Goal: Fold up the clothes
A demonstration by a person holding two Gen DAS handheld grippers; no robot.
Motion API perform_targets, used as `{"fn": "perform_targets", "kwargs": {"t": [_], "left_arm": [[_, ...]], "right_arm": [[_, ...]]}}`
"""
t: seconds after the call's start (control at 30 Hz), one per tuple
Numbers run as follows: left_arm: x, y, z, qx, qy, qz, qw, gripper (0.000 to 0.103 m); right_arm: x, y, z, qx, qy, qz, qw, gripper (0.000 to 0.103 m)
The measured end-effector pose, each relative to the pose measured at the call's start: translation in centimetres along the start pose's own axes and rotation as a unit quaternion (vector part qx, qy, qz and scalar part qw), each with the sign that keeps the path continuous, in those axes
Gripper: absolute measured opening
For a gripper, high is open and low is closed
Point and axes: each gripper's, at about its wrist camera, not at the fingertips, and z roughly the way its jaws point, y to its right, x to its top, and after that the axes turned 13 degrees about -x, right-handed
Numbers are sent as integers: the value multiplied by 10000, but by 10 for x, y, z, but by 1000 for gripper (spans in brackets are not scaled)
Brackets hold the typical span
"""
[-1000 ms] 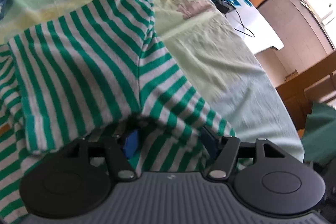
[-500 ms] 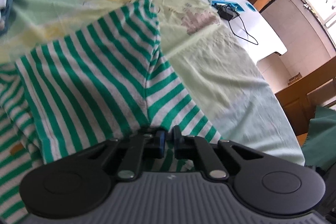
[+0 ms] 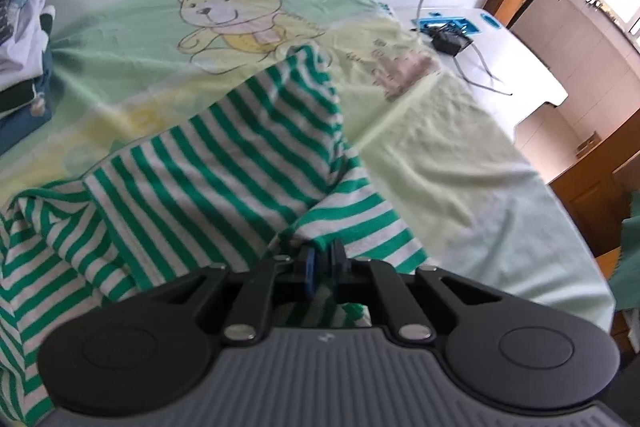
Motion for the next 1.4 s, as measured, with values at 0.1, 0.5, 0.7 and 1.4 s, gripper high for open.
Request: {"fn": "perform_targets", "kwargs": {"t": [0.1,0.5,0.7,1.4], "left_arm": [[-6,-9,4,126,18,-13,9999,5],[-27,-4,2,371,117,675,9970,21],[-58,9,-24,572,108,1409,9883,26],[-131,65,4,-541,-378,2047,9766,36]], "right_arm": [[1,-10,11,206,-212,52,9995,9],[3,-41,41,642,-742,173,9950,14],[-6,16,14,-413,-846,689,9932,23],[-33,20,41,87,-1672,1186,9787,10]]}}
